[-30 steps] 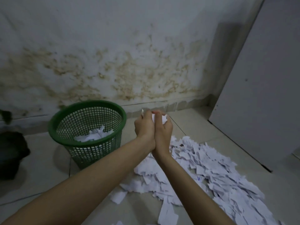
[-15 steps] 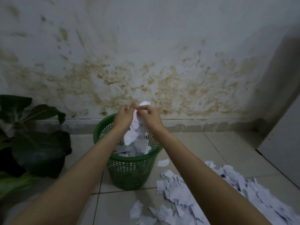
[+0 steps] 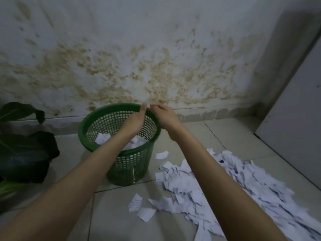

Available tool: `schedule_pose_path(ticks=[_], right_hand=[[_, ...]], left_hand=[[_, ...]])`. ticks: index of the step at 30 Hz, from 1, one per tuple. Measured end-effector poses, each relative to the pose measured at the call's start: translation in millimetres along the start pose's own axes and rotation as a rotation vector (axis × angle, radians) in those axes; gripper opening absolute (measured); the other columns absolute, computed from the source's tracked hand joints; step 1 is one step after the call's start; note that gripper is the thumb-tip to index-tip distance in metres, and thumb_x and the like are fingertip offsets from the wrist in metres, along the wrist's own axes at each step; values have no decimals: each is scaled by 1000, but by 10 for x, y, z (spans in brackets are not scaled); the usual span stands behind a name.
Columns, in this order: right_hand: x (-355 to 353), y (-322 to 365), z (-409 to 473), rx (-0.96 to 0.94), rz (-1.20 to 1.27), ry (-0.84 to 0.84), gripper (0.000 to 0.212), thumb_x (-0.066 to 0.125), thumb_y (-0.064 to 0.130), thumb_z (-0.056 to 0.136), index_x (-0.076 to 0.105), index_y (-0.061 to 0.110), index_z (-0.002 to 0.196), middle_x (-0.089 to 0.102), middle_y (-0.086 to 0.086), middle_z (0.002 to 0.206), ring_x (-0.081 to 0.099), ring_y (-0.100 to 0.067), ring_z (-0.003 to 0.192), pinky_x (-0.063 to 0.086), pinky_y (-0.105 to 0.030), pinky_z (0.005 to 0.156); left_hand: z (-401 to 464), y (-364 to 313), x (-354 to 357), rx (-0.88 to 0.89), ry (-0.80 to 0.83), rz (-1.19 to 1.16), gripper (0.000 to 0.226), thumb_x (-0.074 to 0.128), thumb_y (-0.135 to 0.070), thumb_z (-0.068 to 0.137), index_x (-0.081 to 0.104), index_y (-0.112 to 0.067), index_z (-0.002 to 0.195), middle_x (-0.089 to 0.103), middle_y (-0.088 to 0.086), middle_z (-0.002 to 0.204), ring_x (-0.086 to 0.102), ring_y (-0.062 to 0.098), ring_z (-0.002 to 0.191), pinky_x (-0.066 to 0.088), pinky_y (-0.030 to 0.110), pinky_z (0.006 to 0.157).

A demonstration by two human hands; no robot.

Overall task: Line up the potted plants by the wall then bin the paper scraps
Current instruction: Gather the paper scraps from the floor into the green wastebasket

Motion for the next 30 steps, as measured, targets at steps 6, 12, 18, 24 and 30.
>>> schedule_pose_path(ticks=[6, 12, 18, 24, 30], right_hand=[[-921, -847, -168, 154, 64, -182, 34, 43, 25, 97, 56, 6, 122, 56, -16, 129, 51, -34, 121, 42, -43, 101], [-1347, -2090, -253, 293, -390, -218, 38, 42, 23, 98, 50, 3, 130, 54, -18, 133, 53, -28, 117, 40, -31, 96], [-549, -2841, -389, 206, -819, 139, 59, 25, 53, 96, 20, 27, 148, 13, -5, 158, 4, -27, 147, 8, -50, 117], [-223, -2983, -713, 11, -1039, -108, 76, -3, 53, 94, 66, 24, 102, 57, -17, 130, 42, -40, 132, 5, -51, 108], [-257, -2935, -787, 69, -636, -221, 110, -23, 77, 64, 32, 24, 143, 11, -2, 158, -16, -12, 142, -11, -42, 117]], left_hand=[[-324, -512, 535, 387, -26, -63, 55, 24, -42, 99, 60, -2, 111, 54, 2, 98, 50, 13, 84, 35, 26, 78], [-295, 56, 1499, 375, 228, 83, 43, 33, -37, 98, 49, -9, 70, 49, 6, 69, 47, 18, 66, 36, 31, 68], [-66, 1105, 1932, 57, 339, 313, 50, 31, -43, 97, 52, -9, 126, 51, 18, 131, 45, 33, 123, 36, 37, 103], [-171, 1426, 1827, 32, 170, 302, 41, 31, -32, 99, 47, -7, 128, 48, 14, 129, 43, 30, 117, 35, 34, 98], [-332, 1529, 1802, 72, -50, 175, 36, 43, -22, 96, 49, -7, 129, 47, 17, 131, 38, 31, 124, 30, 37, 107]])
Point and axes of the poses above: each hand's wrist, its own z-axis towards the middle knuckle, its own x-axis out of the palm, y = z × x, the point moved 7 cm from there along z, towards the middle knuckle
